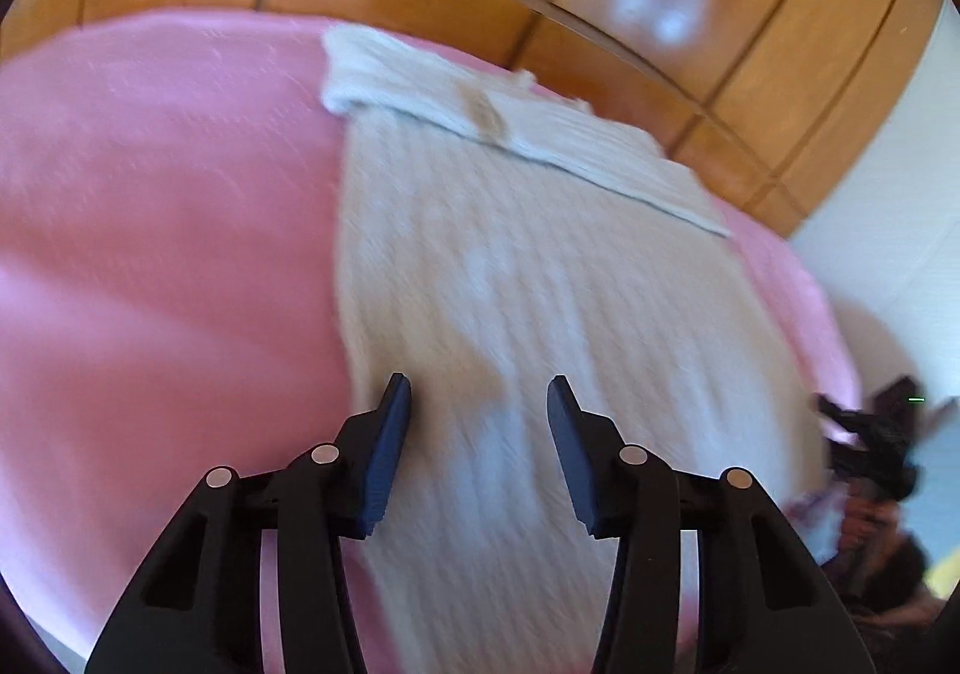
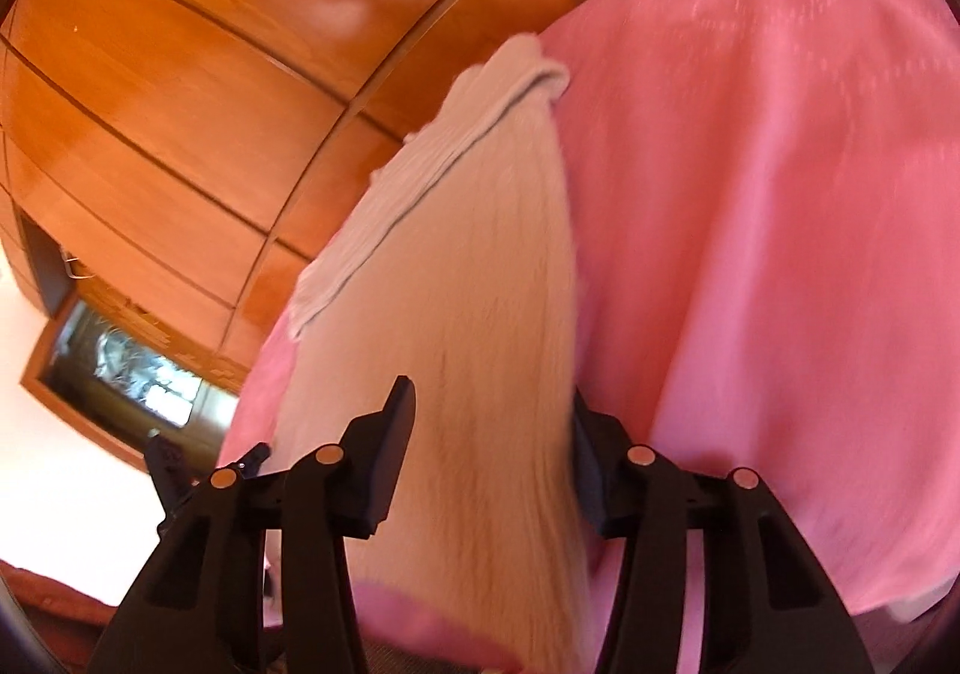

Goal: Fold small clothes
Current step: 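Grasp the sweater side edge with both grippers and lift it, then lift the gripped sweater edge with both grippers and fold it over the body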

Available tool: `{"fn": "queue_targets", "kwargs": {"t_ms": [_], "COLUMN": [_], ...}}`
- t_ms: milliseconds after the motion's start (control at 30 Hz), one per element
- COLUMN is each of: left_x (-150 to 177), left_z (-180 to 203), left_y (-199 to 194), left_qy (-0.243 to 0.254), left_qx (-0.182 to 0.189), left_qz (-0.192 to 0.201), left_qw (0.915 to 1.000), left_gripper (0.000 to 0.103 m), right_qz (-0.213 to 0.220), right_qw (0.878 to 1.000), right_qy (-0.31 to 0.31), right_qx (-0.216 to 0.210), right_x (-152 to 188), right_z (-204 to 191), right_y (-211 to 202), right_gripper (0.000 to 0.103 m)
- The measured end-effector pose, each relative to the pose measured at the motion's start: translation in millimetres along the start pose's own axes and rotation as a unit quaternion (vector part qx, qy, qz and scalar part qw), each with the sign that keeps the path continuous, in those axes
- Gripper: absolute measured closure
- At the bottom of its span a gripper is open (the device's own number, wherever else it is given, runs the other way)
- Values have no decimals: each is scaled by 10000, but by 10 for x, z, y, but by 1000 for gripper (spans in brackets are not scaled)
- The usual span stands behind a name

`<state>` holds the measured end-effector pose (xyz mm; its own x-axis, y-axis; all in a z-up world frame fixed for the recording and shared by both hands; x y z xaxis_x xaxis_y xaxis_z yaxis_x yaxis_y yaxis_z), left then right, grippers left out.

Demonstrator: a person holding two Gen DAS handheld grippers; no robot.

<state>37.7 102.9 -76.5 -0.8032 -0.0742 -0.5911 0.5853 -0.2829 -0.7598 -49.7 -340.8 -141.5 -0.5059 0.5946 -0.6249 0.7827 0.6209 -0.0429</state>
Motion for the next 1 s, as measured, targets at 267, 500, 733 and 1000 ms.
{"fn": "queue_targets", "kwargs": {"t_ms": [267,500,733,1000], "left_x": [206,223,299,368], "left_z": [11,-121,-218,-122], "left_y": [-43,-303,-85,42], "left_qy": [-315,-68,-677,-910], "left_qx": [691,-188,646,1191], "left_qz": [-359,172,-317,-880], "left_qw": [9965,9997,9951,9848], "left_gripper": [56,56,52,91], "right_qz": [-131,-87,-72,-100], "right_qw": [9991,9990,9980,9996], "right_qy": [271,435,561,212], "right_qx": [-294,-74,-277,-187], "right_x": [131,147,178,191], "right_z": [-12,65,74,-48], "right_y": [115,54,84,148], "right_gripper": [53,82,82,96]}}
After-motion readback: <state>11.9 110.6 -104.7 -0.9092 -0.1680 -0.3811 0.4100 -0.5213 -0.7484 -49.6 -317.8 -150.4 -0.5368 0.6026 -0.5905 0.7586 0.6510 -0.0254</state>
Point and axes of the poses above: each gripper's, at about its wrist camera, not at the fingertips, and y roughly the way its jaws point, z to its right, x to its underside, the point moved 2 cm from there along y, roughly the way its jaws point, and after that the axes turned 15 degrees about -x, right-handed, at the moved point
